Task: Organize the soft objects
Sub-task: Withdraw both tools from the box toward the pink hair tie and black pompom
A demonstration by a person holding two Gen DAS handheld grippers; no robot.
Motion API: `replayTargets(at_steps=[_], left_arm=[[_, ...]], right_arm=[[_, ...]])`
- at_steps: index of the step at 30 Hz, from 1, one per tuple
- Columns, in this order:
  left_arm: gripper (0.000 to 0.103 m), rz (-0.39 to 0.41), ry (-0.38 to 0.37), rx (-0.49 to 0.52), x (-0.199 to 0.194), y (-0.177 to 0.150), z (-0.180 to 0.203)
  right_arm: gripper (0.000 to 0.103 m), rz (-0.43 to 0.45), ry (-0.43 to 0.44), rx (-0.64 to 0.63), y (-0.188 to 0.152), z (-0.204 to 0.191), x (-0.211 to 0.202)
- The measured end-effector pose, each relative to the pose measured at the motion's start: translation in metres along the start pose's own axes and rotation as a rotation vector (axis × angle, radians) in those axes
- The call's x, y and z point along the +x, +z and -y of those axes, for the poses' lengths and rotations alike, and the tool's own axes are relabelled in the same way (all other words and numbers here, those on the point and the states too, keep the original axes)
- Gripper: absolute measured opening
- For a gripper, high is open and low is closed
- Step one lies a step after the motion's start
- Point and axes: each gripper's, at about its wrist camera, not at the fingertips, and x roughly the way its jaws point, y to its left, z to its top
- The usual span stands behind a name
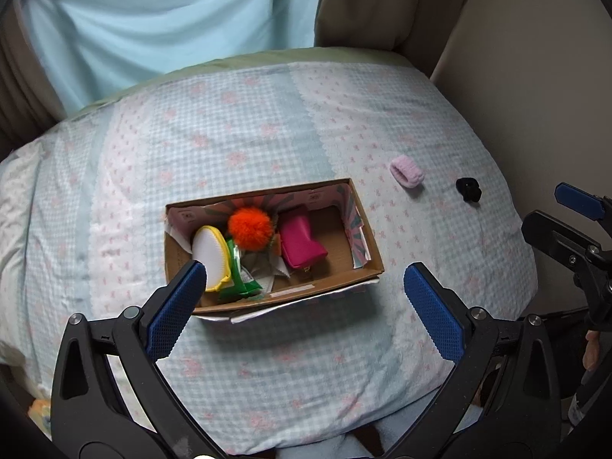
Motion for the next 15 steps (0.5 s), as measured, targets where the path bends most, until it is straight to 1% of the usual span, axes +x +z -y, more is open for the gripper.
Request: replayTargets(at_steps=[4, 8, 9, 12, 15], left_arm=[[0.103, 0.004, -0.008, 0.019, 0.01, 0.008, 0.049], [0.103, 0.012, 0.002, 0.028, 0.029, 0.02, 0.103], [0.103, 0.005, 0.002, 0.022, 0.036, 0.023, 0.116], [0.103, -0.014, -0.04, -0.012, 0.057, 0.033, 0.152], [0.103, -0.052, -0.032, 0.0, 0.08, 0.041, 0.186]], right_arm=[[0.103, 0.019, -0.039, 0.036, -0.002, 0.057, -0.014], [0.103, 0.027, -0.055, 0.014, -0.003, 0.119, -0.016], [0.103, 0.023, -0.062, 0.002, -0.003, 0.134, -0.014], [0.103, 0.012, -0.078, -0.02, -0.005, 0.175, -0.006], [0.103, -0.018, -0.074, -0.002, -0.008, 0.213, 0.012]])
